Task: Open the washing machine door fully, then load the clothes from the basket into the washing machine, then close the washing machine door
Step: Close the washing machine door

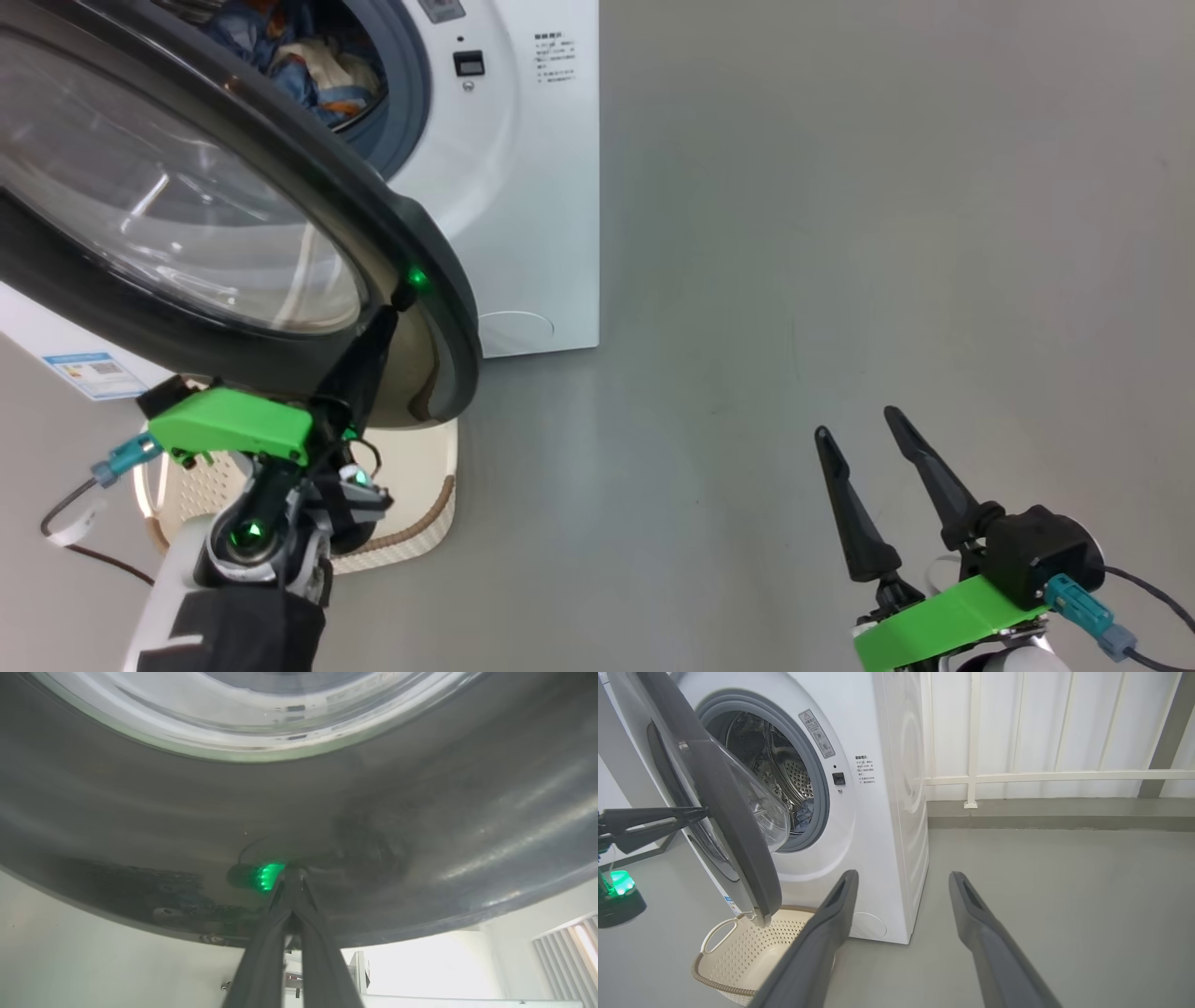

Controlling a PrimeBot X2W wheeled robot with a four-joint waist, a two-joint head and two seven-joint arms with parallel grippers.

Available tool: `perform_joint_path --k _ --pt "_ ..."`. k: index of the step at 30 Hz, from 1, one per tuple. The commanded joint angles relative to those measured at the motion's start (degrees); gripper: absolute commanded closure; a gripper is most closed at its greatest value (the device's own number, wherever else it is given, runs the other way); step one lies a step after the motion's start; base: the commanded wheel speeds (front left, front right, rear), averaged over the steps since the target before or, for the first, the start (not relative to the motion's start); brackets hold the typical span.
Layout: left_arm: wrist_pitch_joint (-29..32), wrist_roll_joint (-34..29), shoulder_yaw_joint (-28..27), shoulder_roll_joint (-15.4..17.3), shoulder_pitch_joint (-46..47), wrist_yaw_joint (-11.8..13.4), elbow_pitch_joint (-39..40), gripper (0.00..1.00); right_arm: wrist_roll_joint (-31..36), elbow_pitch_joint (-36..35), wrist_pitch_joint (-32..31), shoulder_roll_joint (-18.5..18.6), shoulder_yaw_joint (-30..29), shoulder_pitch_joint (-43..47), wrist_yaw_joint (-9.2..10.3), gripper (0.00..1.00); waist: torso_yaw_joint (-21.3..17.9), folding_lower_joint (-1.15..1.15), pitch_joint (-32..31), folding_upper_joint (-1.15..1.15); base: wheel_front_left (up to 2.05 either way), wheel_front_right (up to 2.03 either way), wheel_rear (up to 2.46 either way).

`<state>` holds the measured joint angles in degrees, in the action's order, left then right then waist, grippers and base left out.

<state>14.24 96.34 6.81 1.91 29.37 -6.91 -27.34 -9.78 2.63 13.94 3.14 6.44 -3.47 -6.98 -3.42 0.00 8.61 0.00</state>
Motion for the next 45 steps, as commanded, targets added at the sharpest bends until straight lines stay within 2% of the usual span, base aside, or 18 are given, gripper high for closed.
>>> perform_joint_path --k 1,7,14,18,26,30,33,36,38,40,42,43,44,45 --pt "0.64 -1.22 -1.15 1.33 0.10 -0.57 2.47 1.00 -0.26 -1.75 0.73 -0.24 0.96 -0.64 -0.51 0.00 0.36 0.00 -0.28 0.00 0.00 0.00 0.00" --pt "-0.09 -3.21 -1.90 1.73 -5.20 -0.57 9.62 1.00 -0.24 -2.68 0.87 -0.25 -0.47 0.30 -0.51 0.00 1.61 0.00 -2.32 0.00 0.00 0.00 0.00" --pt "-6.34 -11.11 -1.25 4.20 -15.48 -0.58 22.74 1.00 -0.47 -4.59 0.96 -0.25 -1.46 1.85 -0.51 0.00 3.24 0.00 -5.37 0.00 0.00 0.00 0.00" --pt "-11.80 -17.41 1.96 6.68 -19.91 -0.58 27.79 1.00 -0.46 -5.30 0.98 -0.25 -1.66 2.67 -0.51 0.00 4.39 0.00 -6.92 0.00 0.00 0.00 0.00" --pt "-26.77 -29.08 8.67 12.03 -24.55 -0.58 30.38 1.00 -0.11 -5.85 0.94 -0.26 -1.38 4.33 -0.51 0.00 6.76 0.00 -9.30 0.00 0.00 0.00 0.00" --pt "-29.12 -40.20 8.15 13.33 -25.68 -0.58 28.12 1.00 -0.15 -6.14 0.83 -0.26 -1.27 4.61 -0.51 0.00 7.43 0.00 -9.66 0.00 0.00 0.00 0.00" --pt "-29.20 -53.33 2.50 10.63 -26.50 -0.50 26.95 1.00 -0.22 -6.16 0.83 -0.26 -1.23 4.78 -0.51 0.00 7.86 0.00 -9.75 0.00 0.00 0.00 0.00" --pt "-29.22 -66.30 -0.58 8.04 -27.89 0.00 26.52 1.00 -0.27 -6.03 0.83 -0.26 -0.99 4.81 -0.51 0.00 7.93 0.00 -9.81 0.00 0.00 0.00 0.00" --pt "-29.23 -71.15 -2.74 5.57 -28.64 0.10 26.81 1.00 -0.34 -5.92 0.84 -0.26 -0.93 4.82 -0.51 0.00 8.01 0.00 -9.84 0.00 0.00 0.00 0.00" --pt "-29.23 -76.27 -3.63 4.65 -29.49 0.02 26.84 1.00 -0.38 -5.72 0.84 -0.26 -0.87 4.85 -0.51 0.00 8.04 0.00 -9.88 0.00 0.00 0.00 0.00" --pt "-29.23 -77.57 -4.05 4.02 -29.87 -0.03 26.74 1.00 -0.39 -5.59 0.84 -0.26 -0.91 4.88 -0.51 0.00 8.08 0.00 -9.91 0.00 0.00 0.00 0.00" --pt "-29.23 -78.78 -4.80 2.95 -30.43 -0.17 26.68 0.78 -0.37 -5.28 0.80 -0.26 -1.08 4.92 -0.51 0.00 8.14 0.00 -9.95 0.00 0.00 0.00 0.00" --pt "-29.23 -78.78 -4.80 2.95 -30.43 -0.17 26.68 0.78 -0.37 -5.28 0.80 -0.26 -1.08 4.92 -0.51 0.00 8.14 0.00 -9.95 0.00 0.00 0.00 0.00" --pt "-29.23 -79.57 -4.97 2.65 -30.71 -0.23 26.52 0.39 -0.35 -5.13 0.78 -0.26 -1.13 4.93 -0.51 0.00 8.16 0.00 -9.98 0.00 0.00 0.00 0.00"
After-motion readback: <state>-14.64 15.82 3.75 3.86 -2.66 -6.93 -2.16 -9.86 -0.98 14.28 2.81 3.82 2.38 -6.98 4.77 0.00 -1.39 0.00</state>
